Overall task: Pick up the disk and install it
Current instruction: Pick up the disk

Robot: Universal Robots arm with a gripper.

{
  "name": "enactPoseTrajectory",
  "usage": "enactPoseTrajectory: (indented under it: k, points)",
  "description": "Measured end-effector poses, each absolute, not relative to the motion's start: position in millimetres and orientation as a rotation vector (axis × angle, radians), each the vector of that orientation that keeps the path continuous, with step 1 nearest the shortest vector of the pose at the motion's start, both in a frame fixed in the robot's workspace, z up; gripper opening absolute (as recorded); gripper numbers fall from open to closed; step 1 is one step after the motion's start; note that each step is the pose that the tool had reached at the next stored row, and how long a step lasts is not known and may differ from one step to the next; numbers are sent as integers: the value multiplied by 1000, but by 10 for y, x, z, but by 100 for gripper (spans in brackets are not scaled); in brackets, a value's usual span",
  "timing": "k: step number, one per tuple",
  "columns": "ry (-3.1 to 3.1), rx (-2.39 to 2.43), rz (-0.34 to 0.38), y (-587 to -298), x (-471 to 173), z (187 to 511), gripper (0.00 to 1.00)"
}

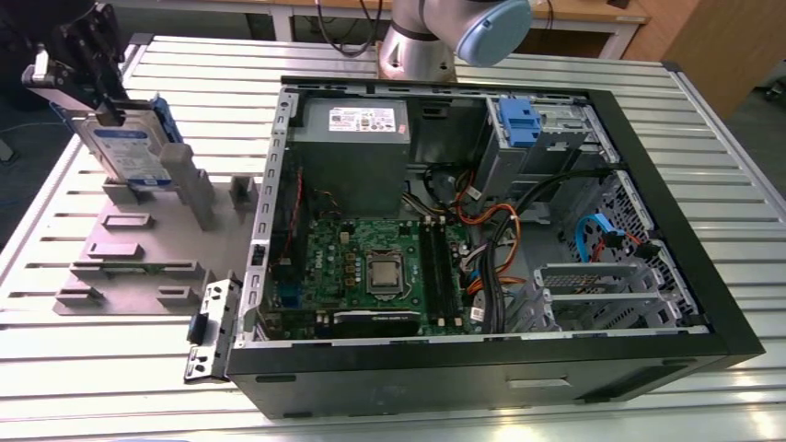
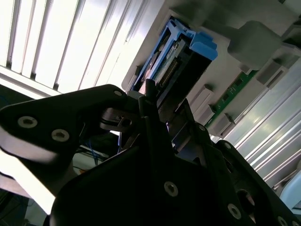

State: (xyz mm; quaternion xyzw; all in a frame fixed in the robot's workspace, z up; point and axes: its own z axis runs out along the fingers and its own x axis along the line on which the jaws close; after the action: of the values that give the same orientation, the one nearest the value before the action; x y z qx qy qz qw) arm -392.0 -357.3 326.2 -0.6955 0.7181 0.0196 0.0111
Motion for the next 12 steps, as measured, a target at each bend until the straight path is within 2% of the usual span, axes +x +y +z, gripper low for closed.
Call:
enactPoseTrajectory:
  k: [12]
  points:
    - [2240,-2170,61,-3573,-3919,3442,35]
